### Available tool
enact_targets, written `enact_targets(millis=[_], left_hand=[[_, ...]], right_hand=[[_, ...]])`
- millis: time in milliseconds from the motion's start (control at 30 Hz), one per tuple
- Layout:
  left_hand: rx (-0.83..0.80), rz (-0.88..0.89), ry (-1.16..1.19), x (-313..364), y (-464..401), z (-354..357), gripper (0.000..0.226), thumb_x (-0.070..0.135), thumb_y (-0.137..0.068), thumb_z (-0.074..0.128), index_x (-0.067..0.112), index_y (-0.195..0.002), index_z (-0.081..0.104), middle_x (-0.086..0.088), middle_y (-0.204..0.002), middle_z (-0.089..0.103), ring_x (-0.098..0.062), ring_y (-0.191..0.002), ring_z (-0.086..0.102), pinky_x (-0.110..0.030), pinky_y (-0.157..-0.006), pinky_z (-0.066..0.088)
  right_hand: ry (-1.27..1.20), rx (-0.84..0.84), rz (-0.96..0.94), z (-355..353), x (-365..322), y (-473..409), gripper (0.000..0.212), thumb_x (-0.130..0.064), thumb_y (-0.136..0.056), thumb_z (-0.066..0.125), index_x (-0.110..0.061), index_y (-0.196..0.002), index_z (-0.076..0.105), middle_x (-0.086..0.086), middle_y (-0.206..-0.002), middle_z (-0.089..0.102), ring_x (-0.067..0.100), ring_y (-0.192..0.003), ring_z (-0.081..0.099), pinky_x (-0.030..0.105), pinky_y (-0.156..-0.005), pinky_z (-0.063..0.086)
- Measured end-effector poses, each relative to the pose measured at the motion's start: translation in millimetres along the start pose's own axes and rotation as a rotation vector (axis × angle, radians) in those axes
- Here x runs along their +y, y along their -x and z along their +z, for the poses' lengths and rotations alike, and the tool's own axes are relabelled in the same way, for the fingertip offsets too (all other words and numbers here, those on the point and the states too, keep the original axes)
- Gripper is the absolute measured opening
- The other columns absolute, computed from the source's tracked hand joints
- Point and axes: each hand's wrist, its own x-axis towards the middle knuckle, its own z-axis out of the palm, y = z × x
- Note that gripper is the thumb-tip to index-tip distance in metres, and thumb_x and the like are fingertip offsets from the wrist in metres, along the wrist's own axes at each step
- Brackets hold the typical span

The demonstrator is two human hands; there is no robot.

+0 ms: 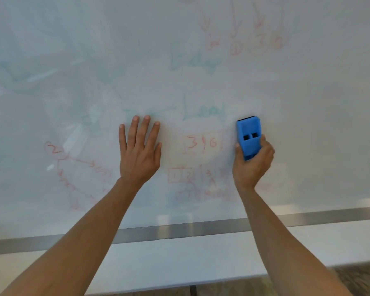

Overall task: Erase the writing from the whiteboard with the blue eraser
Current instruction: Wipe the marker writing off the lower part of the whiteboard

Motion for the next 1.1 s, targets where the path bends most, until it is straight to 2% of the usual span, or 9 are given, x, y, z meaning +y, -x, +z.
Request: enact_targets(millis=[100,233,300,433,567,700,767,933,1100], left_hand=[[0.023,0.014,0.002,-3,3,6,0.056,0.026,-0.098,0.054,0.013,-0.150,0.036,-0.014,-0.158,0.029,-0.036,-0.148,0.022,-0.063,-0.116,0.020],[0.039,0.022,0.008,-4,5,11,0.058,0.024,-0.098,0.053,0.012,-0.151,0.033,-0.014,-0.158,0.028,-0.037,-0.147,0.023,-0.065,-0.115,0.020],[0.048,0.025,0.009,-5,6,14,0.057,0.024,-0.098,0.053,0.012,-0.151,0.034,-0.015,-0.158,0.028,-0.037,-0.147,0.023,-0.065,-0.115,0.020],[0.063,0.037,0.018,-7,7,18,0.057,0.025,-0.098,0.054,0.013,-0.151,0.035,-0.015,-0.158,0.029,-0.038,-0.147,0.024,-0.065,-0.115,0.020],[0.065,0.019,0.040,-5,8,23,0.057,0.024,-0.099,0.051,0.013,-0.152,0.032,-0.015,-0.158,0.028,-0.038,-0.147,0.022,-0.066,-0.116,0.016],[0.063,0.005,0.087,-4,9,26,0.056,0.024,-0.100,0.047,0.014,-0.152,0.030,-0.012,-0.160,0.024,-0.036,-0.149,0.017,-0.064,-0.118,0.009],[0.063,0.002,0.100,-6,9,28,0.056,0.024,-0.100,0.046,0.015,-0.153,0.029,-0.010,-0.160,0.023,-0.034,-0.150,0.014,-0.063,-0.118,0.007],[0.056,0.007,0.111,-9,12,30,0.054,0.023,-0.103,0.042,0.018,-0.154,0.026,-0.006,-0.162,0.019,-0.031,-0.151,0.012,-0.059,-0.120,0.004],[0.059,0.013,0.089,-11,14,32,0.054,0.021,-0.102,0.044,0.017,-0.154,0.027,-0.006,-0.162,0.019,-0.031,-0.150,0.014,-0.060,-0.119,0.007]], right_hand=[[0.078,-0.100,-0.209,18,-5,30,0.060,-0.013,-0.078,0.082,-0.010,-0.127,0.048,0.021,-0.121,0.056,0.039,-0.110,0.055,0.055,-0.092,0.044],[0.218,-0.378,-0.709,34,0,76,0.069,-0.009,-0.070,0.084,-0.021,-0.128,0.048,0.013,-0.120,0.052,0.030,-0.108,0.047,0.046,-0.097,0.035],[0.276,-0.451,-0.841,34,9,87,0.074,-0.005,-0.066,0.086,-0.024,-0.128,0.050,0.011,-0.118,0.059,0.027,-0.109,0.048,0.047,-0.099,0.037],[0.264,-0.355,-0.834,25,15,66,0.071,-0.001,-0.068,0.080,-0.024,-0.128,0.051,0.010,-0.119,0.055,0.028,-0.109,0.049,0.050,-0.100,0.036],[0.179,-0.124,-0.566,19,-1,11,0.064,-0.012,-0.078,0.079,-0.020,-0.133,0.048,0.016,-0.118,0.057,0.031,-0.110,0.049,0.049,-0.096,0.037],[0.089,-0.008,-0.361,27,-27,-11,0.068,-0.019,-0.082,0.078,-0.023,-0.139,0.042,0.015,-0.121,0.058,0.027,-0.113,0.050,0.048,-0.095,0.040],[0.087,-0.026,-0.431,32,-31,-3,0.065,-0.020,-0.084,0.077,-0.021,-0.139,0.043,0.015,-0.120,0.059,0.027,-0.112,0.051,0.047,-0.094,0.039],[0.170,-0.226,-0.872,43,-4,43,0.060,-0.008,-0.081,0.075,-0.024,-0.133,0.051,0.008,-0.119,0.053,0.028,-0.106,0.052,0.046,-0.093,0.038],[0.296,-0.525,-1.181,34,46,80,0.055,0.004,-0.085,0.055,-0.027,-0.131,0.057,0.007,-0.117,0.059,0.026,-0.108,0.053,0.047,-0.102,0.036]])
